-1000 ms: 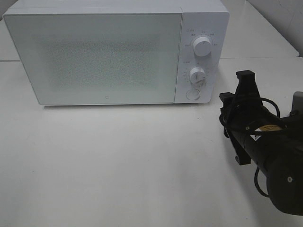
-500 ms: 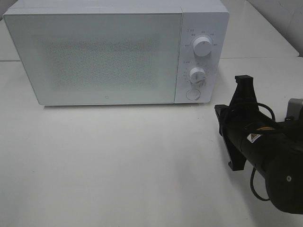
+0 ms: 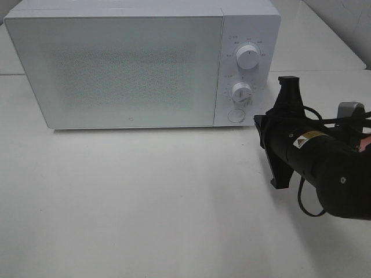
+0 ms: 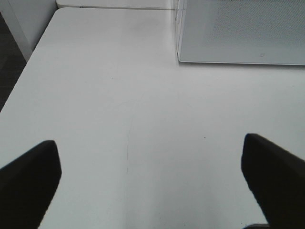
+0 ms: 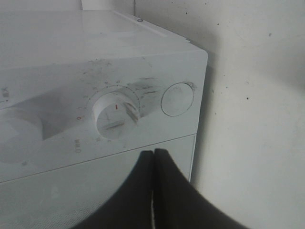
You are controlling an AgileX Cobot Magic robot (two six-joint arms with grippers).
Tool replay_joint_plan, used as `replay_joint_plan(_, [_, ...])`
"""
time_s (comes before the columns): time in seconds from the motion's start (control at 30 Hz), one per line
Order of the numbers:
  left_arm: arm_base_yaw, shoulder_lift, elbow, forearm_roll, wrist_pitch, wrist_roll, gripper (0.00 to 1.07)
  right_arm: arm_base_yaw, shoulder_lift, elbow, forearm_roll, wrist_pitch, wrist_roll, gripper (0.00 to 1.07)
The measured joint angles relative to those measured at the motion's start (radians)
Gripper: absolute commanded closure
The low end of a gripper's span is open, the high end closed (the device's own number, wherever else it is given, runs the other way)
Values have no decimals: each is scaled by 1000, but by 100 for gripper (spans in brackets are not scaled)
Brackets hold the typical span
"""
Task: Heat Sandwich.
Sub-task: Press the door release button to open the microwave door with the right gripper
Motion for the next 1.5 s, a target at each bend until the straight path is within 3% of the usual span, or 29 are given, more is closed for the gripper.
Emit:
replay_joint_plan(0.67, [0,0,0,0,0,0,9,-37,228,-195,-79,23,49,107])
replay_joint_plan(1.5, [0,0,0,0,0,0,9,-133,360,-350,-122,73,24,107])
